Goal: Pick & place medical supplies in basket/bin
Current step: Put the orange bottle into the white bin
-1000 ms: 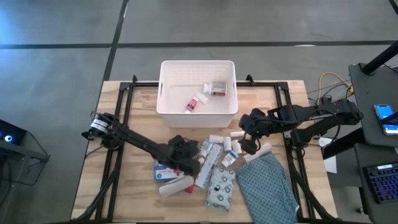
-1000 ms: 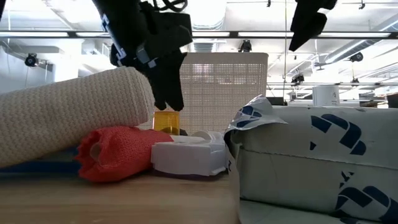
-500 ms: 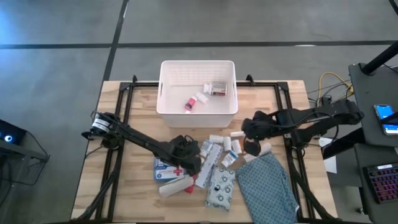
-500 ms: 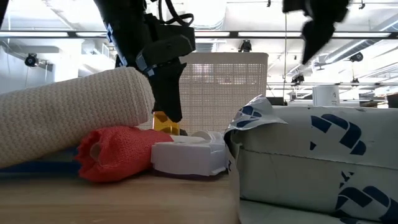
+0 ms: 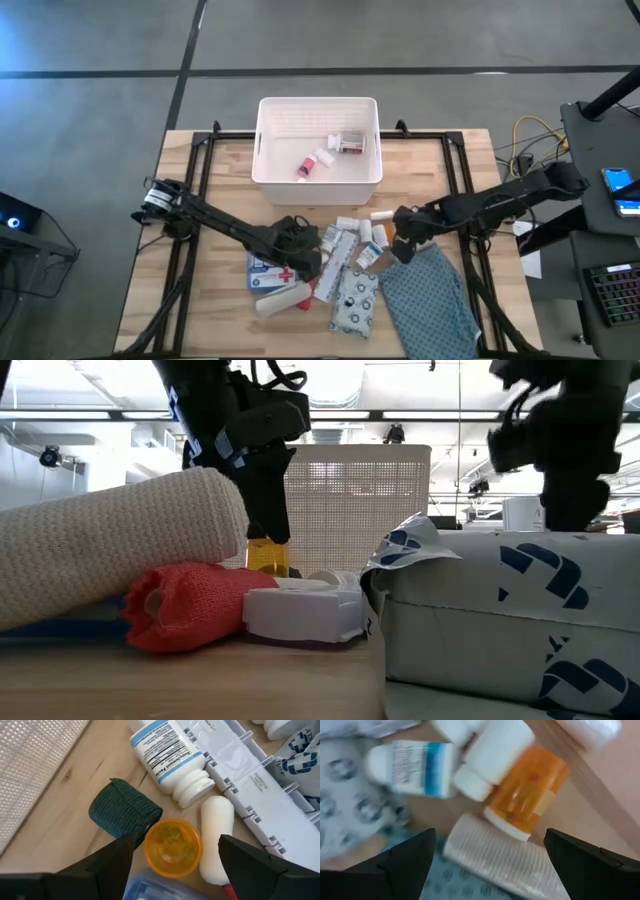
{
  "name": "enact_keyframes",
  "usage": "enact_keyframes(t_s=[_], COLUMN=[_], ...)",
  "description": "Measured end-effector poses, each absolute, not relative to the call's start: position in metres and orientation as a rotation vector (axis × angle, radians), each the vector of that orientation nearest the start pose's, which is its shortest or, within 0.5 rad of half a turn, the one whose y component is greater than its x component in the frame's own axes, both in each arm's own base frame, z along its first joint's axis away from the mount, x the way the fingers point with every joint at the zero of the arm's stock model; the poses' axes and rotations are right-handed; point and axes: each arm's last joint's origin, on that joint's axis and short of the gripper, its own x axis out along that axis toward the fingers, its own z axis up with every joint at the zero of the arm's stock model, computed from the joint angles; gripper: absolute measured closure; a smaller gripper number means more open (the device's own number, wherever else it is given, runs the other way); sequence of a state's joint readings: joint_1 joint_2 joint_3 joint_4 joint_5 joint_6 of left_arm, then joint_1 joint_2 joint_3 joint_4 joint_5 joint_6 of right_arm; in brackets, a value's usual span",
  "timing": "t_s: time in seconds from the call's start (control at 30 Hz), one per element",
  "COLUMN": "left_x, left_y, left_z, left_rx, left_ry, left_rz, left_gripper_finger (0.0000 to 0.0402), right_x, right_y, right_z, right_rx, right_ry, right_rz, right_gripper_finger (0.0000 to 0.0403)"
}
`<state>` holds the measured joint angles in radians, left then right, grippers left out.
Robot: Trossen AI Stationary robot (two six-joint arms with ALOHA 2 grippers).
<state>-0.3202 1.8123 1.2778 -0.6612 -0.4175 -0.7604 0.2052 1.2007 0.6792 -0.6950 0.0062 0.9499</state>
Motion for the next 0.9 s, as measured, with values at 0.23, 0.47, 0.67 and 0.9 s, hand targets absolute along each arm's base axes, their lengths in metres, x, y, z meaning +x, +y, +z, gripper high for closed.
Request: enact_keyframes(t_s=[0.23,0.47,0.67,0.9], left_x=[0.343,0.342,0.342,0.342], left_y=[-0.101,-0.101,-0.101,-0.104], left_z=[0.198,0.198,0.198,0.198], left_rx=[-0.242,-0.240,-0.240,-0.237], left_ry=[1.011,1.014,1.014,1.015], left_rz=[0.495,0.496,0.496,0.490], left_gripper_finger=[0.0133,0.0133,0.0133,0.0133], right_x=[0.205,0.218,0.224,0.224], right_y=[0.039,0.037,0.036,0.037], right_z=[0.163,0.151,0.136,0.141], right_rx=[0.675,0.630,0.635,0.657], right_ry=[1.216,1.210,1.258,1.257], right_rz=[-0.610,-0.696,-0.732,-0.679], right_gripper_finger=[0.0044,0.0066,0.0122,0.0235])
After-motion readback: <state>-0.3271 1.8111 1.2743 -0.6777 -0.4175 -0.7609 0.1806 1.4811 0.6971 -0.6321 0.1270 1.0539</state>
